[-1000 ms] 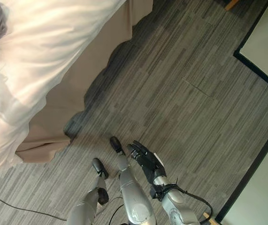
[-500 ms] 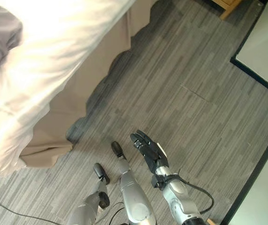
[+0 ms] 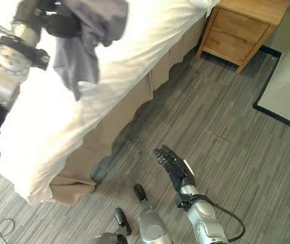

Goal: Pick up bed clothes into laundry basket.

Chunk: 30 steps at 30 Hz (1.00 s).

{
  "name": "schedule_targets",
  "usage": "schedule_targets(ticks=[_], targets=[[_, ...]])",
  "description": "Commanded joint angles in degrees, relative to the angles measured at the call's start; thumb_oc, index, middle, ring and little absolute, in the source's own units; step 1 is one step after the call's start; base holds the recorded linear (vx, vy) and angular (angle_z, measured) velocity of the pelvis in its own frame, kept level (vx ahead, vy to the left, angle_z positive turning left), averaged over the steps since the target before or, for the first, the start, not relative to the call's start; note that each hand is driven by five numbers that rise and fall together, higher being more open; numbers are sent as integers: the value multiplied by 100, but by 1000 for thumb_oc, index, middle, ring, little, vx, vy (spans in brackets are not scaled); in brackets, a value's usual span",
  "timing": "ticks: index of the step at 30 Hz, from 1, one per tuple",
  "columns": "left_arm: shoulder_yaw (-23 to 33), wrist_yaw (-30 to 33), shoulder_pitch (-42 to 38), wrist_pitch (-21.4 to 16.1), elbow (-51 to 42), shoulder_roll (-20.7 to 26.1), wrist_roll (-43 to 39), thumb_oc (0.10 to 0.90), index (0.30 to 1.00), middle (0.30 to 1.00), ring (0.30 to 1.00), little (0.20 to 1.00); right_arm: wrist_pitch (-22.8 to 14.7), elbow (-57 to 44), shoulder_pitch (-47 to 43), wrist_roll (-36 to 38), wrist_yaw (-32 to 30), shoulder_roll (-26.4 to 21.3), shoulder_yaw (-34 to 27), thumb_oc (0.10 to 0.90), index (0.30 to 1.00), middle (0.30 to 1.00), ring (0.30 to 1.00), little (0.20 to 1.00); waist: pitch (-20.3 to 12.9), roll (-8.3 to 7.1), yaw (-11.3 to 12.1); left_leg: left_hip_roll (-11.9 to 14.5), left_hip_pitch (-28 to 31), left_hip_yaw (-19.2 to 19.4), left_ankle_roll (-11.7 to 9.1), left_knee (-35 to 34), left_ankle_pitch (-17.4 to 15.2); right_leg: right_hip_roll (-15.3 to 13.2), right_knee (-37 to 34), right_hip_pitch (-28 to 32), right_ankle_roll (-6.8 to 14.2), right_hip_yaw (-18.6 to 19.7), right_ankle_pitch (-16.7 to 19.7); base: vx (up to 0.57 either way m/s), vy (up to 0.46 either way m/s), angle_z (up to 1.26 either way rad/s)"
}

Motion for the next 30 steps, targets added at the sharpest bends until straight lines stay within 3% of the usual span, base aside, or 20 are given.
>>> schedule_targets(ticks=[1,4,5,7,8,10,12,14,16,17,18,19,20,21,22,23,25,27,29,30], targets=[[307,186,274,-651,127,-402,-559,400,300,300,300,300,-347,-233,602,67,75,-91,203,800,900,900,900,900,-1528,-56,-135,329,363,-193,-302,36,-118,-524,457,670,905,252,-1095,114,-42,-6],[425,151,505,-679,-64,-545,-668,400,300,300,300,300,-316,-251,449,-2,69,-132,347,800,900,900,900,900,-1514,-169,-150,359,366,-71,-294,834,-394,-448,509,752,870,445,-1090,6,-54,-35],[523,135,736,-769,-476,-326,-869,400,300,300,300,300,-348,-394,157,-196,73,-314,641,800,900,900,900,900,-1373,-413,133,385,-74,-692,-347,2284,-253,-150,623,728,832,1036,-955,-56,-17,-110],[567,165,833,-828,-723,55,-1005,400,300,300,300,300,-359,-426,-7,-109,91,-359,755,800,900,900,900,900,-1287,-459,489,78,-32,-1966,-268,2399,-341,35,782,708,952,1667,-929,-24,77,-249],[612,168,928,-864,-857,312,-1041,400,300,300,300,300,-353,-423,-30,60,156,-335,791,800,900,900,900,900,-1284,-461,711,-222,39,-2977,-210,2424,-362,226,935,636,1037,2210,-885,48,141,-370],[580,182,1016,-907,-918,422,-904,400,300,300,300,300,-228,-398,-14,95,295,-343,888,800,900,900,900,900,-1251,-403,777,-392,200,-3749,-198,2484,-486,419,936,612,1148,2724,-847,-4,179,-337],[567,164,1002,-959,-985,460,-893,400,300,300,300,300,-180,-435,31,10,337,-389,865,800,900,900,900,900,-1230,-373,746,-415,285,-3800,-174,2219,-614,475,925,533,1229,2975,-780,-113,168,-195],[476,106,1011,-1074,-1249,356,-861,400,300,300,300,300,-94,-366,313,-5,337,-388,569,800,900,900,900,900,-1243,-398,319,-379,506,-3173,-43,1247,-960,250,703,221,1466,3168,-475,-273,381,-102],[492,111,1101,-1085,-1393,286,-866,400,300,300,300,300,-197,-264,377,150,191,-219,348,800,900,900,900,900,-1152,-473,295,-502,505,-2814,103,1022,-886,179,556,-16,1632,3271,-283,-322,326,-147],[486,63,1184,-1040,-1516,337,-879,400,300,300,300,300,-239,-233,439,218,136,-92,264,800,900,900,900,900,-947,-503,350,-537,487,-2552,235,969,-891,169,715,-443,1621,2751,-219,-273,148,-173],[489,64,1187,-1036,-1522,338,-878,400,300,300,300,300,-238,-234,439,217,135,-93,263,800,900,900,900,900,-949,-496,357,-531,482,-2545,236,978,-903,183,731,-452,1619,2754,-228,-298,118,-174],[569,29,1322,-985,-1618,473,-888,400,300,300,300,300,-283,-272,497,188,74,-42,223,800,900,900,900,900,-786,-462,591,-429,498,-2211,213,976,-870,-175,1045,-753,1339,1293,-467,-108,39,-137],[575,29,1329,-980,-1627,475,-886,400,300,300,300,300,-282,-276,498,187,73,-44,224,800,900,900,900,900,-791,-460,566,-427,491,-2235,206,973,-863,-178,1074,-767,1331,1270,-483,-447,126,-216],[837,25,1501,-943,-1641,821,-911,400,300,300,300,300,-202,-307,627,173,154,-22,282,800,900,900,900,900,-664,-256,692,-96,495,-1277,244,772,-650,-1033,2085,-578,914,-749,-986,-339,80,-216],[842,23,1505,-944,-1642,822,-912,400,300,300,300,300,-201,-310,628,173,154,-25,283,800,900,900,900,900,-671,-261,698,-103,490,-1268,243,765,-640,-1036,2100,-598,913,-738,-987,-443,124,-255],[910,21,1564,-944,-1581,852,-938,400,300,300,300,300,-205,-335,668,102,220,-46,288,800,900,900,900,900,-677,-207,716,-35,462,-1006,248,693,-595,-1181,2301,-457,866,-1016,-1160,-280,82,-218],[1084,30,1633,-1003,-1511,936,-1187,400,300,300,300,300,-325,-340,606,83,162,-28,209,800,900,900,900,900,-783,-127,860,85,295,-163,264,803,-627,-1717,2513,229,856,-1835,-1538,-320,54,-203],[1196,11,1752,-1008,-1601,982,-1290,400,300,300,300,300,-374,-308,459,111,105,63,276,800,900,900,900,900,-913,-183,1000,186,210,377,273,921,-665,-1935,2397,650,989,-2154,-1462,-141,-52,-204],[1160,7,1735,-1009,-1662,1036,-1251,400,300,300,300,300,-381,-339,400,104,103,87,315,800,900,900,900,900,-960,-232,1087,189,240,513,273,948,-795,-1970,2490,779,1125,-2168,-1554,-108,-53,-154],[1106,-10,1716,-1008,-1792,1044,-1223,400,300,300,300,300,-408,-469,309,13,93,70,387,800,900,900,900,900,-1024,-325,1207,270,169,958,284,904,-741,-2044,2368,970,1219,-2606,-1523,-243,-119,-140]])
